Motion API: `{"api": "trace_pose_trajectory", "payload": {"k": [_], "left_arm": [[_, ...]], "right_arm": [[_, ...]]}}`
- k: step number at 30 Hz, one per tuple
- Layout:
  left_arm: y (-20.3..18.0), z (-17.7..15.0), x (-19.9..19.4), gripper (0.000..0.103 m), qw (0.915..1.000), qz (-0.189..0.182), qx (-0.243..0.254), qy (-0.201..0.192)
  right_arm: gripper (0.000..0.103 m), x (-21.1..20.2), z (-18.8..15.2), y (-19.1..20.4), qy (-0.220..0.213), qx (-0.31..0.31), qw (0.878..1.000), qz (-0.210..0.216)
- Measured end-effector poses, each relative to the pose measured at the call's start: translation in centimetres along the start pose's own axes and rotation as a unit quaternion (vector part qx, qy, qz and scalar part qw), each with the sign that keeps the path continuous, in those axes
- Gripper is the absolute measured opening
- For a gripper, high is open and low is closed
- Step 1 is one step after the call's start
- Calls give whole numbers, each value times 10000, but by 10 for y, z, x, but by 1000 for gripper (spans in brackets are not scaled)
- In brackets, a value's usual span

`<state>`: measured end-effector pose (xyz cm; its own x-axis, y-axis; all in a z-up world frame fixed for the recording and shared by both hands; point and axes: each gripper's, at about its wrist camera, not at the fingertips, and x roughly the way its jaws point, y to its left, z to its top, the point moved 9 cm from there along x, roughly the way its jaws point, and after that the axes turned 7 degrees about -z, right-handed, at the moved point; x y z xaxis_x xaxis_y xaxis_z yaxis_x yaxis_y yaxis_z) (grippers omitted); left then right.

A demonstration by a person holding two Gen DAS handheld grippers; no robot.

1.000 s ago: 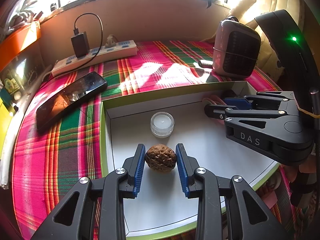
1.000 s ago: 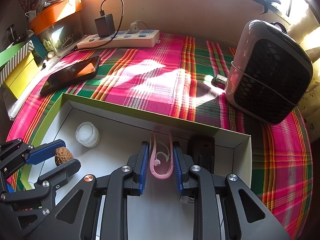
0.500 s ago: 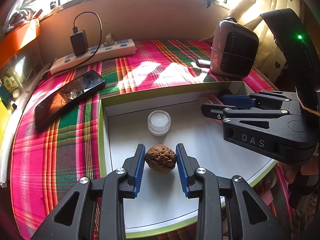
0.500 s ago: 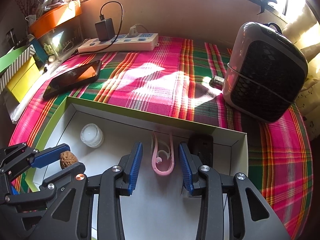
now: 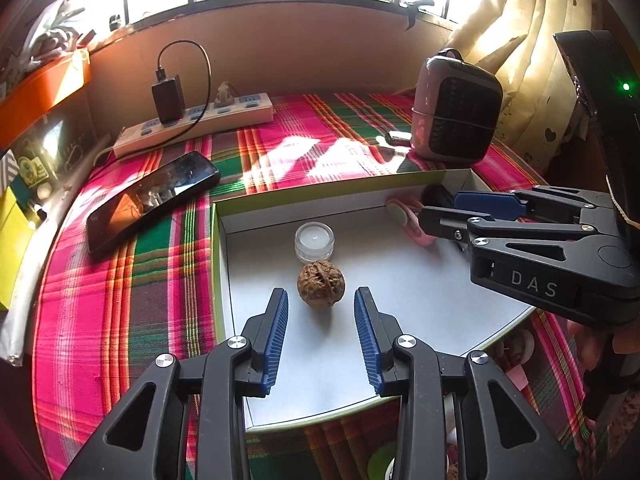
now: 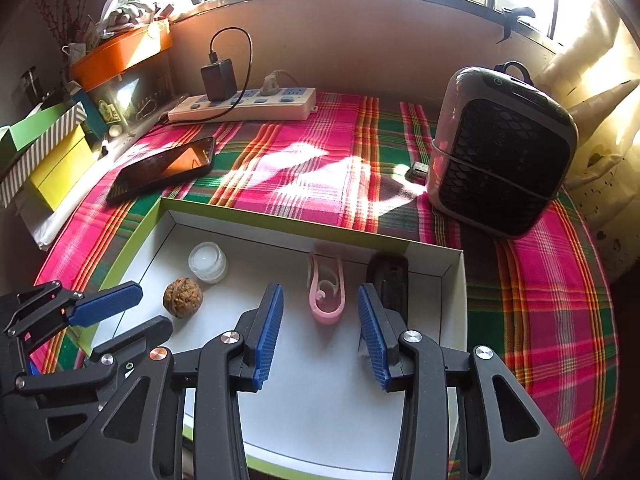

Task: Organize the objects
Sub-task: 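Open both grippers to release walnut and pink clip into the tray, then move left gripper to the white-topped green stand while right gripper approaches the large walnut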

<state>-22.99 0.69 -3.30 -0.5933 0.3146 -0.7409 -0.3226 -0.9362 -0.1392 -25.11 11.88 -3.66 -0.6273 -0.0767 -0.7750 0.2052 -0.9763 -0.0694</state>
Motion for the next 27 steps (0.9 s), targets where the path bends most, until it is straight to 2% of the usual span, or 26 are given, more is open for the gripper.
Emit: {"api": "trace_pose_trajectory", "payload": {"k": [18,27], "left_arm": [[-7,-16,-35,33,9998,-54,-69,-197],[-10,-39,-53,35,9993,-228,-196,-223]], "right_arm": [[41,-38,-26,-4,-218,92,9997,-16],[42,-55,-47,-8,-299,185,9994,6]]}}
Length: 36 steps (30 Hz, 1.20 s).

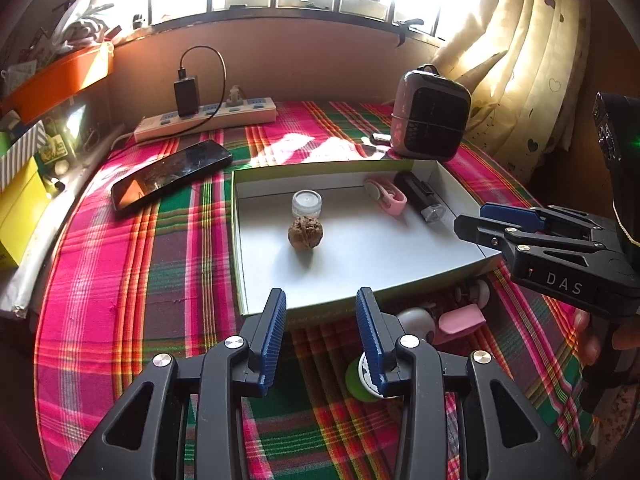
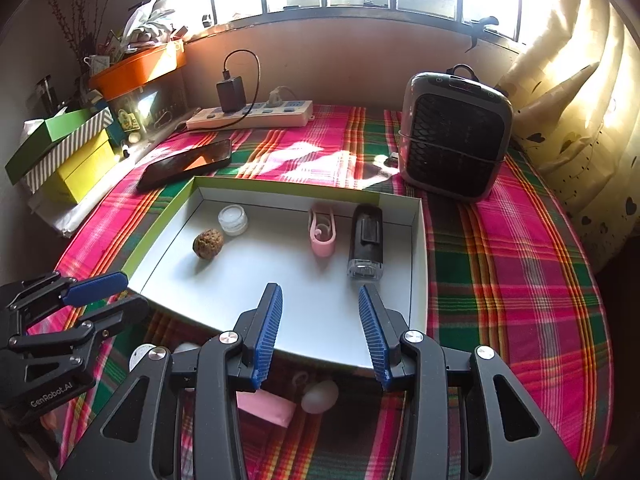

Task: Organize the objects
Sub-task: 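Move left gripper to the white-topped green stand while right gripper approaches the large walnut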

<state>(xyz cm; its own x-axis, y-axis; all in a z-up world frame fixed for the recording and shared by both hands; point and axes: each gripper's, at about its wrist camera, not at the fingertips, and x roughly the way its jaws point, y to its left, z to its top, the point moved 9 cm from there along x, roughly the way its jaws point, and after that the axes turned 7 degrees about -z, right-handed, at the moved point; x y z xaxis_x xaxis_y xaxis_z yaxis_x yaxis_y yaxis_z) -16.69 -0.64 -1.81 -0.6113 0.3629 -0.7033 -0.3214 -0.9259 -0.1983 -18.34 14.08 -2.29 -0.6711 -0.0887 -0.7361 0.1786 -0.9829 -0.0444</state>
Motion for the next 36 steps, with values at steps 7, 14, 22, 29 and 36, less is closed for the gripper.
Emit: {"api": "trace_pose_trajectory", "payload": {"k": [7,14,22,29,36], "left_arm": [[-9,-12,-6,38,9997,-237,15,53],[-20,-22,2,40,9990,-381,59,243],[-27,-27,9,40,9982,-451,140,371],[-32,-28,11,41,9978,-493,164,408],[-33,-30,11,41,9976,-498,218,424]], "right_arm": [[44,-11,-15,1,-41,-53,10000,2],[45,-19,-25,5,-51,-75,9999,75],[45,-20,-34,8,8,-60,9999,130],[45,-19,-36,9,41,-67,9999,139],[45,-17,-41,11,96,-84,9998,165]]}}
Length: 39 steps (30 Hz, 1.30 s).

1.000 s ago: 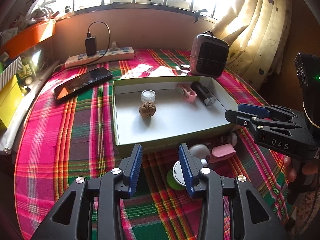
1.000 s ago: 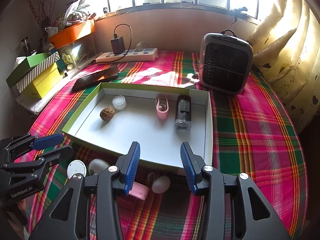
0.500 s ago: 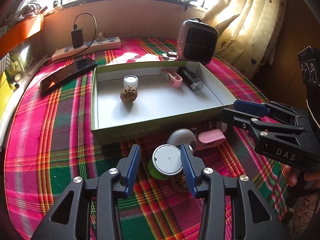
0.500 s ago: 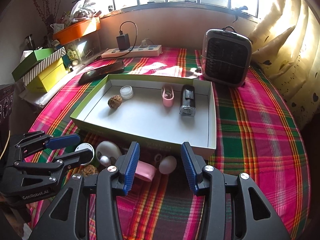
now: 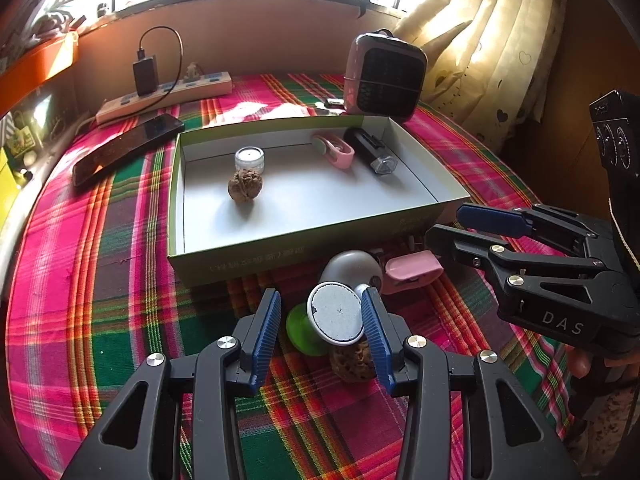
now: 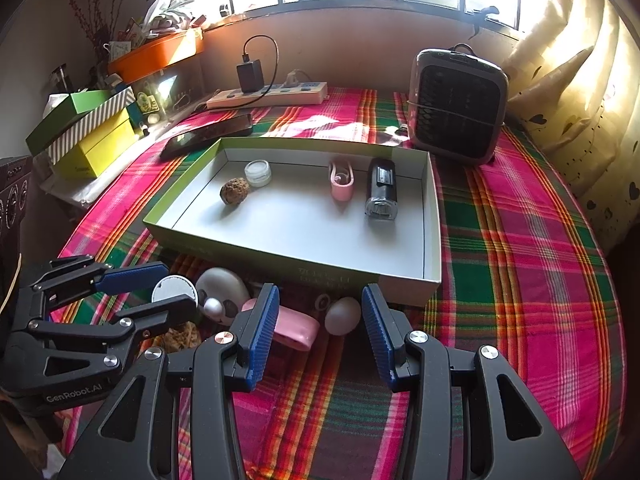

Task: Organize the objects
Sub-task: 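Move left gripper to the white-topped green stand while right gripper approaches the large walnut, then close left gripper on the green stand while right gripper lowers around the large walnut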

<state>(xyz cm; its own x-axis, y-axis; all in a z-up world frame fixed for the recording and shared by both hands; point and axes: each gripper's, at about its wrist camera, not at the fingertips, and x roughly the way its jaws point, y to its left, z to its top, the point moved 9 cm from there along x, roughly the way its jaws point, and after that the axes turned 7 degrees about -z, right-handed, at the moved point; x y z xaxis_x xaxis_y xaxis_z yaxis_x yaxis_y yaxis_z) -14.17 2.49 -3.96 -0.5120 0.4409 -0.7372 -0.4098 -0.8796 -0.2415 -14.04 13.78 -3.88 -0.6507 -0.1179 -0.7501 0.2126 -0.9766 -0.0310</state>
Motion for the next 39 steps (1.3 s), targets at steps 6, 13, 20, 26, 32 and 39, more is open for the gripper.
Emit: {"api": "trace_pose_trajectory", "payload": {"k": [6,13,20,26,32,39], "left_arm": [[-2,-2,2,41,9999,107,69,65],[4,-3,5,41,9999,139,-38,67],[12,-3,1,38,9997,140,-207,-13],[20,-5,-2,32,9993,238,-300,-31],[38,-4,-13,32,9979,395,-491,-160],[56,-11,-18,32,9960,530,-696,-176]], "right_arm": [[45,2,-6,3,71,-39,10000,27],[45,2,-9,10,105,-86,9999,101],[45,2,-11,17,133,-145,9997,150],[45,0,-14,25,139,-198,9995,201],[45,-4,-17,43,118,-380,9980,485],[45,-11,-20,69,16,-512,9931,1054]]}}
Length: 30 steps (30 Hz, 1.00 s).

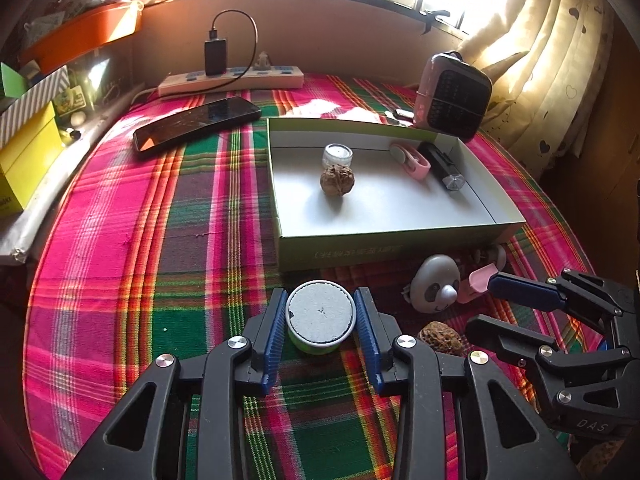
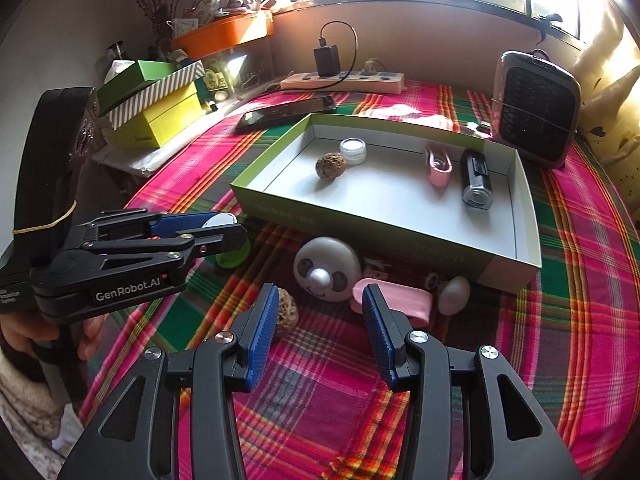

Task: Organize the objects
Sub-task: 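Close left gripper on the green stand while right gripper lowers around the large walnut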

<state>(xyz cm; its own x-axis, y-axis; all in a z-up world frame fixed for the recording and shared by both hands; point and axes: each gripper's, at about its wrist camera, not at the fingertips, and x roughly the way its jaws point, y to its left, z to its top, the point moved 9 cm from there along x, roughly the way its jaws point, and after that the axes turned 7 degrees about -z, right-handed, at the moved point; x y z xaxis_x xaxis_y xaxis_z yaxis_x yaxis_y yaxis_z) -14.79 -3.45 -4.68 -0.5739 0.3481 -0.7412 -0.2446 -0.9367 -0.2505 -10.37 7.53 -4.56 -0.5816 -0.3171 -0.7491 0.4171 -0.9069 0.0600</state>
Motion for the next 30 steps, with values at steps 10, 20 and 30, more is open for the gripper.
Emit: {"api": "trace_pose_trajectory", "payload": {"k": [10,20,30], "left_arm": [[4,-1,-1,32,10000,-27,-65,-29],[8,-6,8,32,9998,-38,-138,98],[10,-6,8,32,9998,-56,-158,91]], "right_arm": [[45,16,-8,26,196,-329,9992,130],[45,29,-11,26,358,-304,9989,14],[42,31,-10,24,333,-298,9990,-53]]}}
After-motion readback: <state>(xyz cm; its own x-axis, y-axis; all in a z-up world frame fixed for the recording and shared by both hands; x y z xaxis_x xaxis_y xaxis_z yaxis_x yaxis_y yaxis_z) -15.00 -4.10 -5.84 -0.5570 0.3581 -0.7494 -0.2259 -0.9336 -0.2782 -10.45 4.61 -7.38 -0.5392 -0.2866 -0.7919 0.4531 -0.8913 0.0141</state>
